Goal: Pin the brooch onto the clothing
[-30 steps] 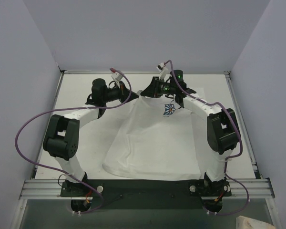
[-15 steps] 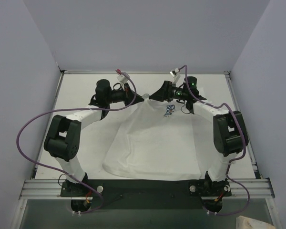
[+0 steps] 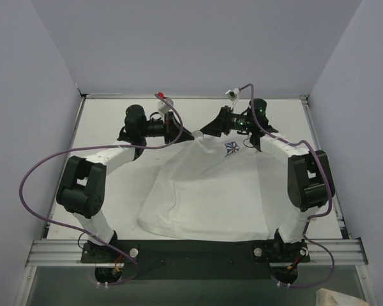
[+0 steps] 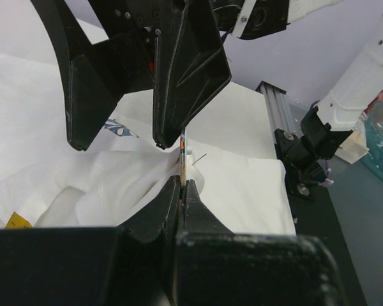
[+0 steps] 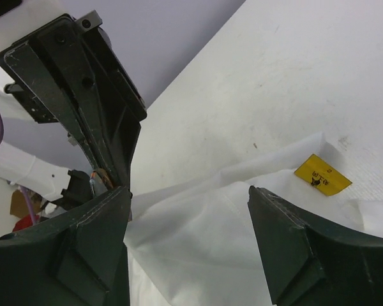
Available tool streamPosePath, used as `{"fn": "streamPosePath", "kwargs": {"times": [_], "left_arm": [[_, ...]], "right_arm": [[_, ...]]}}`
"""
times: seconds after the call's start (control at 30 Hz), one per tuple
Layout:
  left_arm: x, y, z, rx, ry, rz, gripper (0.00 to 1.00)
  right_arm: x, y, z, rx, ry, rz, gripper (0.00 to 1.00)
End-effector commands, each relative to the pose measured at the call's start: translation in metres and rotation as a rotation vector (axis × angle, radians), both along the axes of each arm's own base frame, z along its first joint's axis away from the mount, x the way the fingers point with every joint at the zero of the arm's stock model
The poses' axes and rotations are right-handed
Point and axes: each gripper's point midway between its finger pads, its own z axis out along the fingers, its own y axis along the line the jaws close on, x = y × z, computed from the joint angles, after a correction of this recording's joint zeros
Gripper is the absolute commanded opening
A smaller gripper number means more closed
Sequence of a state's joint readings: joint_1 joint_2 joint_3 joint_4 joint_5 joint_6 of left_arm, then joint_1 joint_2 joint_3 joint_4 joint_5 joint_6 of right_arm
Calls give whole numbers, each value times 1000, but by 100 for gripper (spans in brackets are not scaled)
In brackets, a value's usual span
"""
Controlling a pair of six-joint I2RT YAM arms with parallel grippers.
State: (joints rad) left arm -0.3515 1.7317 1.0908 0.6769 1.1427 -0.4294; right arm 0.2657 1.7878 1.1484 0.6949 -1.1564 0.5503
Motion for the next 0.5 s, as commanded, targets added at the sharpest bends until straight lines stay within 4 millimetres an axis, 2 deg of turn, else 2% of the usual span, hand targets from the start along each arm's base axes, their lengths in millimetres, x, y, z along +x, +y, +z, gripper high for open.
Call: {"fn": "streamPosePath", "kwargs": {"times": [0.0,0.03,0.07,0.1,0.13,0.23,0.47], "left_arm": [[-16,4,55,-90,-166,-80,0],[-16,5,55,-96,-164,-83,0],[-19,6,55,-102,-124,-97,0],[-22,7,61,-123,-166,-108,0],[-21,8,59,-130,-158,-112,0],[-23,9,62,-146,-138,-138,0],[-17,9,61,-140,-132,-115,0]], "right_arm": [[-22,2,59,77,-188,102,75],[-23,0,70,101,-236,105,75],[-22,-5,71,114,-231,95,75],[-26,-7,77,140,-188,98,75],[-27,-10,89,167,-248,98,75],[-32,-16,101,211,-242,104,75],[-35,-19,110,220,-254,91,76]]}}
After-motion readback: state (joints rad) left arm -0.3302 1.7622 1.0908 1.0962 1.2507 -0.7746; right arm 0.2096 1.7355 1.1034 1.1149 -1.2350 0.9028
